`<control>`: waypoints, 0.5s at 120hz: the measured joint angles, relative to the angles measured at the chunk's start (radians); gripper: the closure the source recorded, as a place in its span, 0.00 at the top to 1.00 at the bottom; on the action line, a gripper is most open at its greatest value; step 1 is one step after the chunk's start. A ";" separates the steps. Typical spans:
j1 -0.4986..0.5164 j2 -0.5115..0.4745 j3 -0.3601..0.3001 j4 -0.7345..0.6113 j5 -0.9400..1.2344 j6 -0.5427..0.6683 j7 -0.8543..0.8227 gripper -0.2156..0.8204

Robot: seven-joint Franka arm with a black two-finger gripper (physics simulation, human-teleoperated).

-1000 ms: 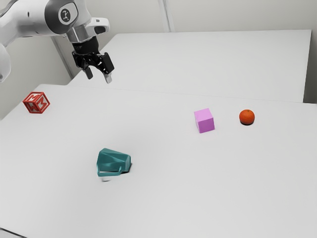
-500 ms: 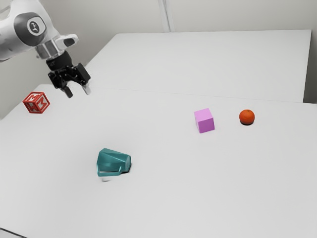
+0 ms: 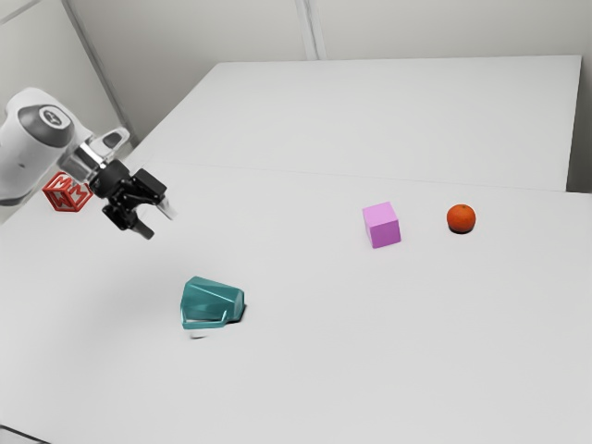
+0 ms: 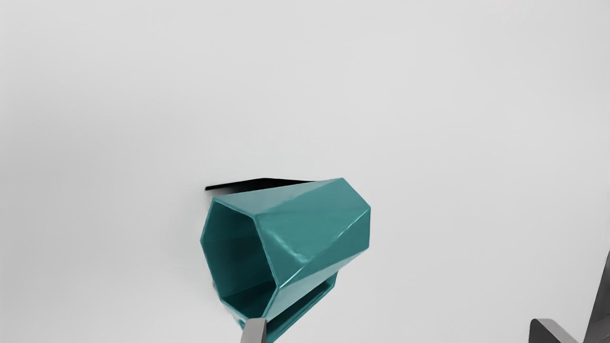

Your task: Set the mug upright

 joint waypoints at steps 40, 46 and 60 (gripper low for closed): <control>0.024 0.070 0.022 -0.157 -0.157 0.063 0.173 0.79; 0.026 0.064 0.026 -0.199 -0.184 0.079 0.193 0.79; 0.025 0.034 0.028 -0.271 -0.247 0.108 0.231 0.79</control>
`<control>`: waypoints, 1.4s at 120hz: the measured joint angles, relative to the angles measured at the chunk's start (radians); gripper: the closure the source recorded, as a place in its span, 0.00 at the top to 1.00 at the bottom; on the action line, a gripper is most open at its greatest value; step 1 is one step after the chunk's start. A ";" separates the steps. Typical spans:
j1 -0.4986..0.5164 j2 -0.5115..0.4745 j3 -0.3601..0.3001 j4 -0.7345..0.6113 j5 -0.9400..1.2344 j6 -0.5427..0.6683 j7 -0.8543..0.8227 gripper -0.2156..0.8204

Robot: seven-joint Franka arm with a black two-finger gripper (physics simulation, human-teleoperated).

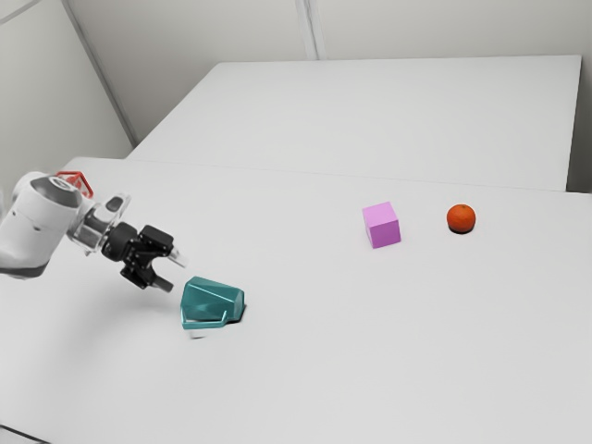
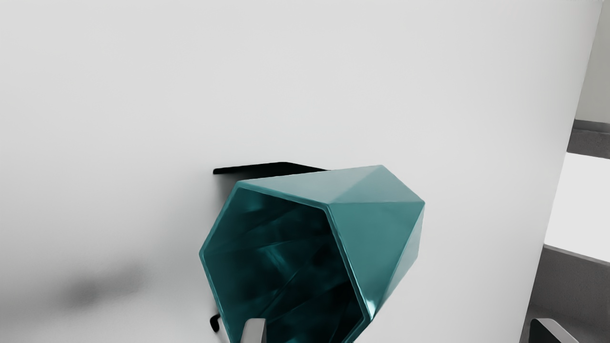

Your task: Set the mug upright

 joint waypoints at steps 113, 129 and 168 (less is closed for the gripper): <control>-0.039 0.007 -0.017 -0.073 -0.152 0.024 0.073 0.18; -0.048 0.000 -0.016 -0.070 -0.154 0.023 0.077 0.10; -0.088 -0.069 -0.013 -0.068 -0.138 0.020 0.080 0.05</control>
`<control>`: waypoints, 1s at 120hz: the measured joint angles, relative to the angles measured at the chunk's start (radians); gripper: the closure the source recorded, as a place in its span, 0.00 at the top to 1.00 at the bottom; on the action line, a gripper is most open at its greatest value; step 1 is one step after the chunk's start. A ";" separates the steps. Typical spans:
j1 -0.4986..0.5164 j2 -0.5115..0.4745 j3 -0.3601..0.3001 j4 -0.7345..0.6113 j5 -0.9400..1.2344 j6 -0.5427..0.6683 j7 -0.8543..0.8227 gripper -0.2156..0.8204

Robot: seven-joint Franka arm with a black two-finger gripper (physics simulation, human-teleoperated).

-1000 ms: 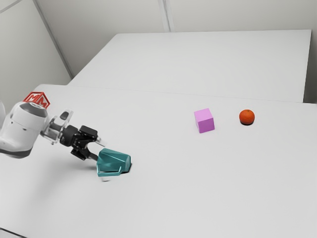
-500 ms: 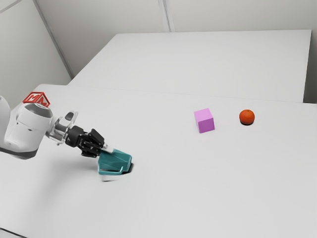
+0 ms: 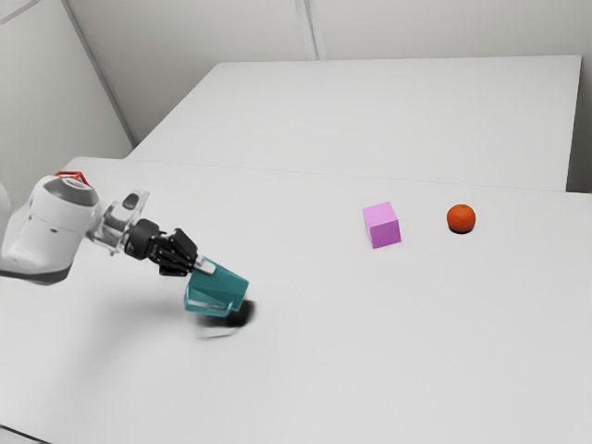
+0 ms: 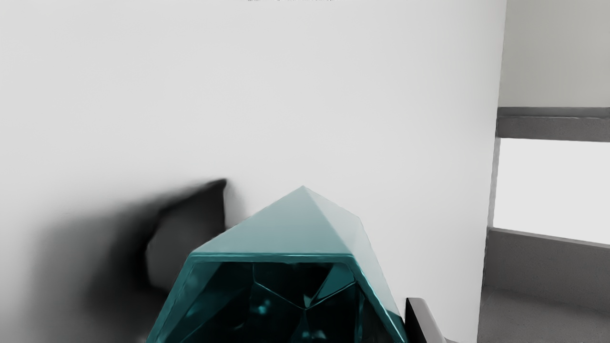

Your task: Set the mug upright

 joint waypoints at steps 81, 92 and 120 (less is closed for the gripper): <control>-0.054 -0.035 -0.262 0.317 0.829 0.146 -0.292 0.04; -0.098 -0.031 -0.275 0.296 0.861 0.188 -0.341 0.04; -0.093 0.029 -0.279 0.280 0.916 0.270 -0.443 0.04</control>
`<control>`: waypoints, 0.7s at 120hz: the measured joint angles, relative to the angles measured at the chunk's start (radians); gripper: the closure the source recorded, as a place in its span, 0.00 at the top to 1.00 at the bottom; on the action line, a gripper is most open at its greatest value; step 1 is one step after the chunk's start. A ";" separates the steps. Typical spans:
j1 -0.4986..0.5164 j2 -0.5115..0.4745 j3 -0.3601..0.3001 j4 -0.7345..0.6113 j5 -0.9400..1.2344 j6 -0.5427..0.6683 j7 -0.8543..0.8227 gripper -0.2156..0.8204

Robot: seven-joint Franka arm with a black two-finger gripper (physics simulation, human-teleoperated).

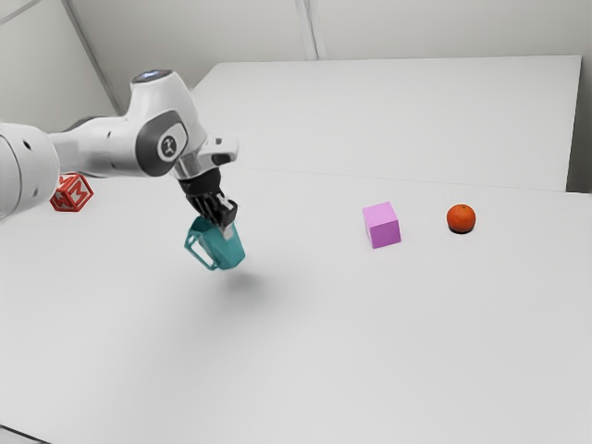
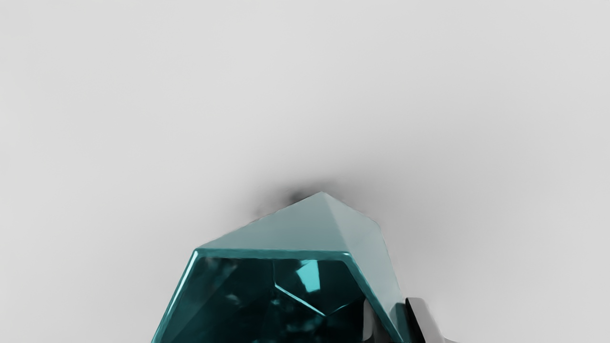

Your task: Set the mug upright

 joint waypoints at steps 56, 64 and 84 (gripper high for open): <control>0.022 0.071 -0.022 -0.039 0.059 0.140 -0.128 0.04; 0.022 0.081 -0.022 -0.040 0.063 0.150 -0.140 0.04; 0.021 0.106 -0.022 -0.040 0.067 0.164 -0.167 0.05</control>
